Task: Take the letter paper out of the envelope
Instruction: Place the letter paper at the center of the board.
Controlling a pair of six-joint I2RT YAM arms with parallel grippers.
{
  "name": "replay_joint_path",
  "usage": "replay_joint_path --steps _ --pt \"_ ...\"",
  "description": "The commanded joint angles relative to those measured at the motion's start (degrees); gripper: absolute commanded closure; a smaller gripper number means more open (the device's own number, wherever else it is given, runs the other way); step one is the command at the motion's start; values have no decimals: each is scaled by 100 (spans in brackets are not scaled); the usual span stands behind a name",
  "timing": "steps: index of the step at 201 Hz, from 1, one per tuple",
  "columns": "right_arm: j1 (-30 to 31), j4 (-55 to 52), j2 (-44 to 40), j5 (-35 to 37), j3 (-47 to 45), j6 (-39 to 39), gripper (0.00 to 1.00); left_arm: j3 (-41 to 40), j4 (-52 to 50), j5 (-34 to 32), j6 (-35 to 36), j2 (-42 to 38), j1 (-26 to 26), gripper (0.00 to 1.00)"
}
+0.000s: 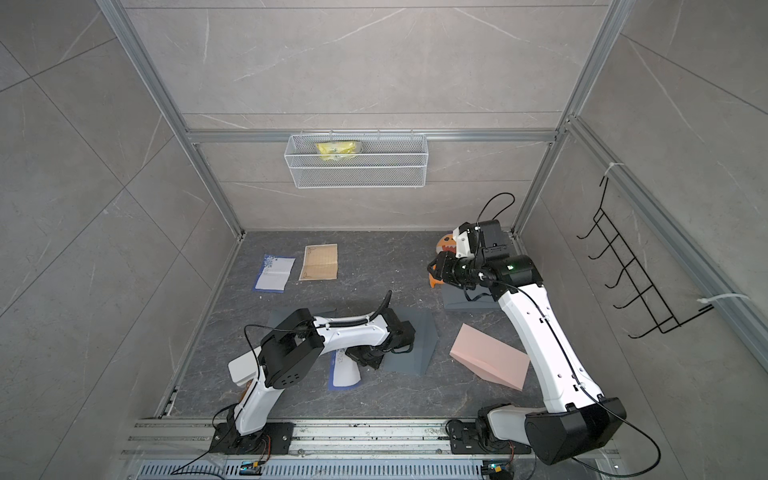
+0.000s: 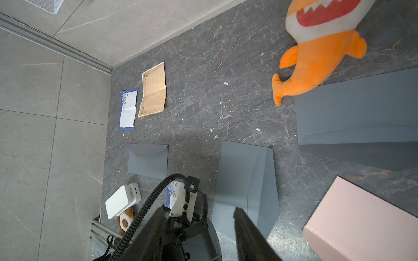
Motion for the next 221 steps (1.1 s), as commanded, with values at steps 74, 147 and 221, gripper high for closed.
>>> replay_joint_path --steps 74,147,221 --pt "31 -74 -86 -146 -86 -70 49 -661 197 258 -268 -290 -51 87" --pt "30 -2 -62 -181 -138 9 49 -787 221 311 -273 -330 -57 83" --pt "31 17 -115 -136 -197 95 49 -821 213 361 -292 -390 -67 68"
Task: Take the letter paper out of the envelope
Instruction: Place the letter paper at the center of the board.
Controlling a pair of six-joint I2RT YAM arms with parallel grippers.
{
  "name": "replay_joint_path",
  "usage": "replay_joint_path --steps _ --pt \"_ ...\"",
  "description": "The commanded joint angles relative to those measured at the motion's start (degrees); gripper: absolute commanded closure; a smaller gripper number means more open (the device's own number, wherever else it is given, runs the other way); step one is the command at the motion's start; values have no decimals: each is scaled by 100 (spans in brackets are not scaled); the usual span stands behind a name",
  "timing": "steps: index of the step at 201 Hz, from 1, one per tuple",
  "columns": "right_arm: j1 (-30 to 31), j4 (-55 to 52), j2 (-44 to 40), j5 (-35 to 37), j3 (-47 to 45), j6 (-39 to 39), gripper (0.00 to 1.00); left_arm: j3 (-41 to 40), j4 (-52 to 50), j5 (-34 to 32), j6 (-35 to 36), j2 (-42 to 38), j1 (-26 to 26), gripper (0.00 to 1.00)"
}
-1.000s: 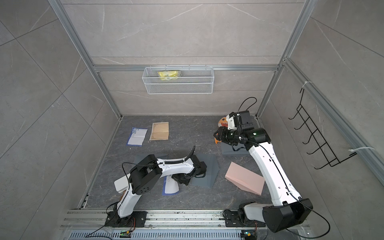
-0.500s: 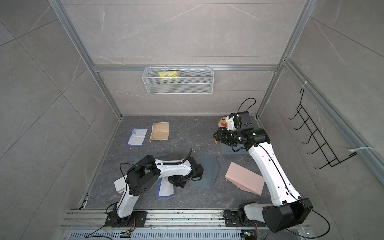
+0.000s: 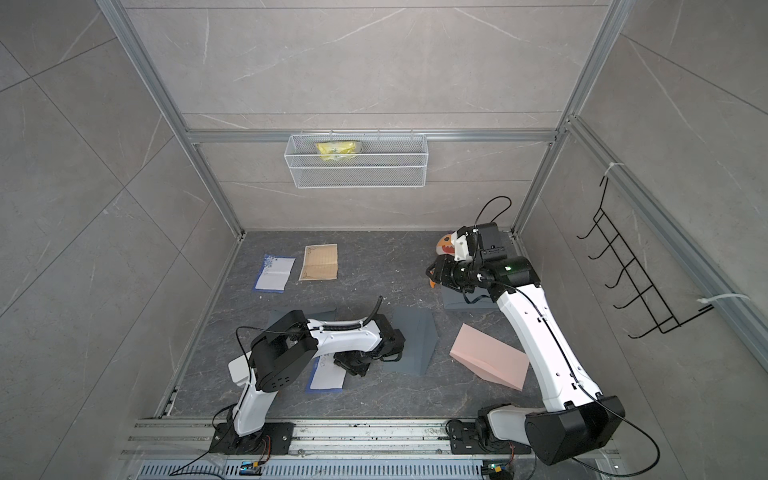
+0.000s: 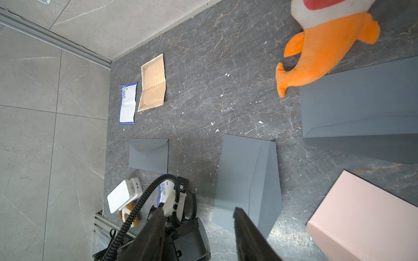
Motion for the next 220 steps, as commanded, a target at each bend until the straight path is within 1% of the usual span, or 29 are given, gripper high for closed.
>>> replay_joint_path --steps 1,10,23,40,52,86,95,103,129,140,164,196,220 --pt "31 10 -111 -10 -67 66 49 -85 360 421 -90 -14 -34 68" --pt "31 15 -106 -11 -65 71 49 -83 361 440 -96 -21 -26 68" --pt "30 14 -102 -20 -56 76 49 -91 385 495 -104 -58 -39 63" --pt "30 3 -106 -20 -46 74 49 -68 414 574 -121 -127 -44 53" --pt "30 1 -116 -19 -55 76 49 -50 431 608 -152 -165 -38 48" --pt "31 19 -112 -38 -47 83 49 -13 439 703 -192 -149 -41 48" --pt "26 23 -106 -37 -41 81 49 -5 440 721 -205 -186 -43 46" --pt "31 21 -103 -42 -35 82 49 21 419 721 -214 -224 -36 44" --pt "31 15 -106 -21 -55 74 48 123 416 734 -249 -349 -43 29" --pt "31 4 -111 -8 -66 71 48 176 420 756 -246 -368 -43 26" --pt "37 14 -108 -2 -66 74 48 322 396 725 -263 -385 -18 22" --pt "35 19 -106 -28 -65 69 48 561 316 668 -254 -461 108 21" --pt "35 28 -137 -21 -81 72 48 821 263 626 -271 -709 279 21"
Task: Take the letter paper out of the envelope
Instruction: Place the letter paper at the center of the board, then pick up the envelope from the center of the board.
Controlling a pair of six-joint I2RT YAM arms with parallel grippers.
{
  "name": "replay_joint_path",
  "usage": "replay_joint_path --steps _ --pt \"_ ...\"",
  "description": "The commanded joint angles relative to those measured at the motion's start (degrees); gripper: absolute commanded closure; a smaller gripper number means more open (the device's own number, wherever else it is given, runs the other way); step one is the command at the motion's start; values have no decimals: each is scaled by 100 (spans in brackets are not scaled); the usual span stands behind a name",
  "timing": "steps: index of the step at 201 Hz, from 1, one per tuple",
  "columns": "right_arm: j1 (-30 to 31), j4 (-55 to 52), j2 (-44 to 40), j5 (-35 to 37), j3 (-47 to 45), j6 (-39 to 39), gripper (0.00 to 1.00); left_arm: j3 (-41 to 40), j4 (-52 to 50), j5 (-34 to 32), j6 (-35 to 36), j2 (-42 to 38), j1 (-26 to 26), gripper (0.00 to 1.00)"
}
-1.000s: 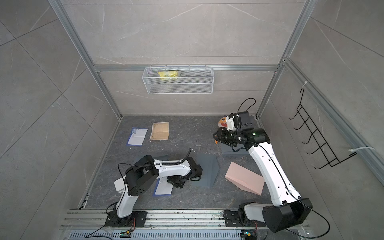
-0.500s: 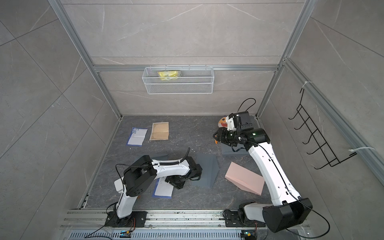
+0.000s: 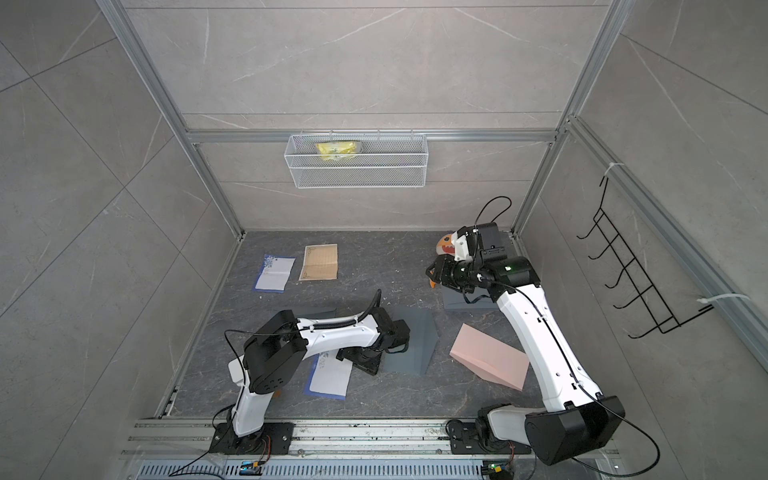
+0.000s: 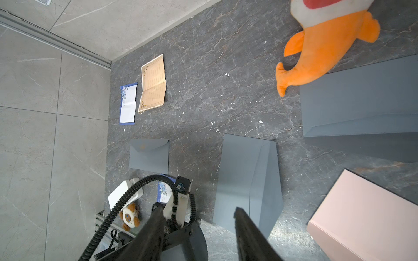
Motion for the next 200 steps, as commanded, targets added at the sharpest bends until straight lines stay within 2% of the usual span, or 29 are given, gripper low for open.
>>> replay_joint_path --steps 1,25,48,87,108,129,143,178,200 --pt "32 26 -144 -20 -86 34 48 353 -47 0 -112 -446 202 21" --pt "35 191 -271 -42 -222 70 48 355 108 71 -387 -1050 616 21" --pt "56 658 -520 -221 -550 208 48 -243 740 320 -921 -2092 1282 21" --pt "507 2135 -1159 -413 -1549 344 46 -2250 2796 1094 -2337 -4155 2890 22" --pt "910 2739 -1340 -347 -2024 485 44 -3287 3732 1428 -3236 -4843 3721 22" --pt "1368 3586 -1513 -279 -2667 785 42 -3883 4468 1950 -3807 -4942 4439 23" --pt "1614 4217 -1628 -270 -3127 948 41 -4075 4883 2184 -4073 -4870 4728 23" --pt "1975 5656 -1767 -398 -4017 1183 34 -4228 5070 2498 -4304 -4493 5199 26" --pt "2046 5825 -1607 -523 -4179 1382 28 -4475 5391 2552 -4339 -4318 5391 27"
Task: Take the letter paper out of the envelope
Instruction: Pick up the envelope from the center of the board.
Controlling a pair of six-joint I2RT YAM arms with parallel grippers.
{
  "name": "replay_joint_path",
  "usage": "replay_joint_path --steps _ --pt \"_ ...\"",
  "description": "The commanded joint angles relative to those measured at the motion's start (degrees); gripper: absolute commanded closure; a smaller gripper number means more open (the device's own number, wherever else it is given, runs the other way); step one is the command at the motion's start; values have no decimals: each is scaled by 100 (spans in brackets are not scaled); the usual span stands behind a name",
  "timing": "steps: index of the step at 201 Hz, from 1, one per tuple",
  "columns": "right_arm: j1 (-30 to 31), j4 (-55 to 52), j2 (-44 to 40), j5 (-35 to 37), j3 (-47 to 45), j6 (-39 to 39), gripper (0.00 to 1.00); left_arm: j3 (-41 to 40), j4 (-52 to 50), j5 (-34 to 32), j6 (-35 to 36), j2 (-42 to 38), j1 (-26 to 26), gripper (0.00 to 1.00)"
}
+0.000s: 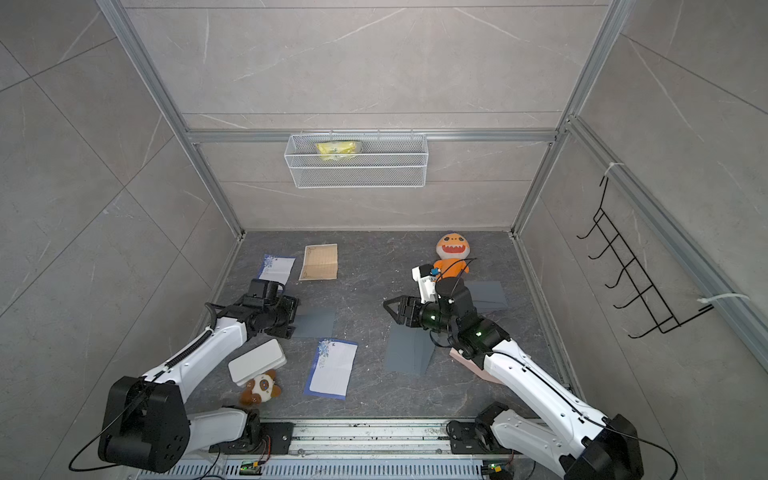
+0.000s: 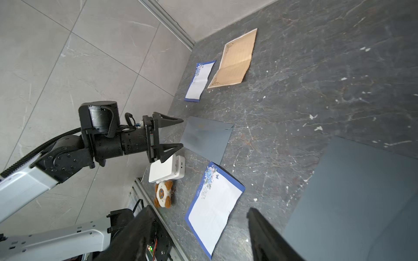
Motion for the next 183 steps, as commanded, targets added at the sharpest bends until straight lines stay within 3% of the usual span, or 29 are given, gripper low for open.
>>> replay_joint_path --steps 1,63,183 --pt "84 924 34 -183 -134 291 27 -205 560 327 -315 174 188 27" --pt "367 318 540 -268 -54 306 21 -375 1276 356 -152 792 369 39" --pt "517 501 747 -255 -4 372 23 -69 1955 576 -89 1601 505 58"
